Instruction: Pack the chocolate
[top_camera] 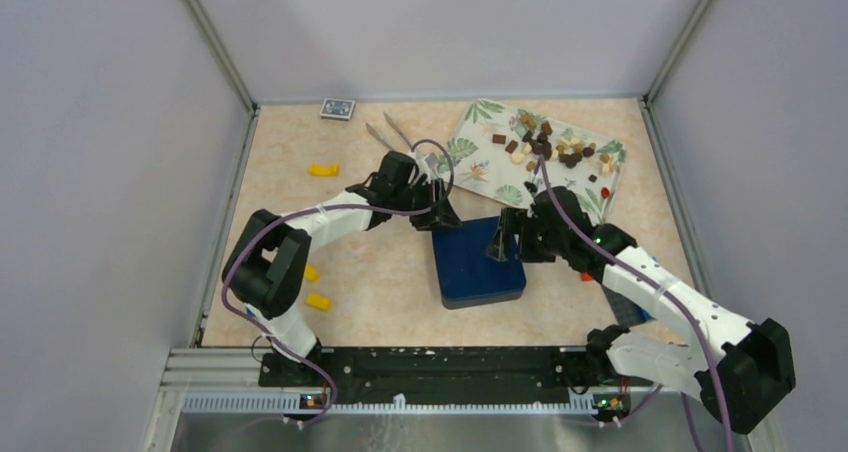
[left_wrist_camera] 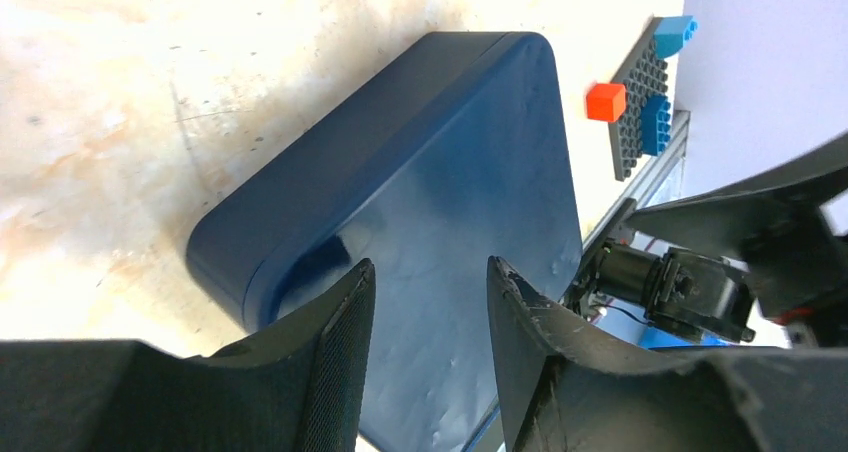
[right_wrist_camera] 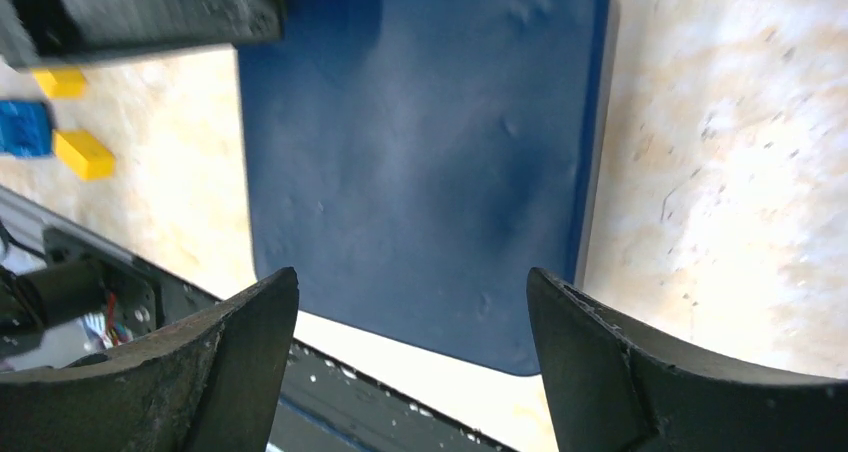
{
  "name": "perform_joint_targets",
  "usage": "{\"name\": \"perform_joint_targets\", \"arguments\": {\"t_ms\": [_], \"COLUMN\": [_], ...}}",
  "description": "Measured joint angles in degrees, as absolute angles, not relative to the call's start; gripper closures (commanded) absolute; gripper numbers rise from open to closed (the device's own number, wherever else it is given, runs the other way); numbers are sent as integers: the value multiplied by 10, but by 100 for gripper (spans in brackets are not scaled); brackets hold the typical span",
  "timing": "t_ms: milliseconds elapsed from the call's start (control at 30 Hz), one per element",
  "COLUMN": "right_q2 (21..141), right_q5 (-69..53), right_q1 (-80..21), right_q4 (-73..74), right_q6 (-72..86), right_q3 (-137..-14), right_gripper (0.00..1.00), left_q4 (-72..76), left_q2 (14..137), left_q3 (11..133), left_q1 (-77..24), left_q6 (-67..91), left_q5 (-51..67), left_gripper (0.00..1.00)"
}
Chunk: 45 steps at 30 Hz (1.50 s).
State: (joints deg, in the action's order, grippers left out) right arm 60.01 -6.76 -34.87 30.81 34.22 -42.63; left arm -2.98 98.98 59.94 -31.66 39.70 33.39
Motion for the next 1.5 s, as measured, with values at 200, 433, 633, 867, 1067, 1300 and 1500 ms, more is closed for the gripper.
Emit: {"name": "perform_joint_targets", "arguments": {"t_ms": [200, 433, 633, 867, 1067, 1300, 1500], "right_q2": [568, 658, 774, 787, 740, 655, 516], "right_q5": [0, -12, -10, 1, 103, 357, 460], "right_q1": [-349, -349, -349, -349, -348, -347, -347], "right_q4": [298, 237, 139, 143, 221, 280, 284], "right_q6": [333, 331, 319, 303, 255, 231, 214], "right_q3": [-460, -466, -466, -503, -639, -695, -617], "right_gripper": [17, 17, 19, 15, 8, 3, 3], "left_q4": [-103, -150, -213, -259, -310, -377, -376], "left_q2": [905, 809, 774, 714, 674, 629, 557], "left_q3": [617, 618, 567, 539, 543, 630, 675], "left_q1": [-316, -316, -312, -312, -303, -300, -300], "left_q6": [365, 336, 324, 327, 320, 283, 253], "left_q5": [273, 191, 110, 39, -60, -142, -226], "left_gripper": [43, 40, 39, 24, 17, 2, 1]}}
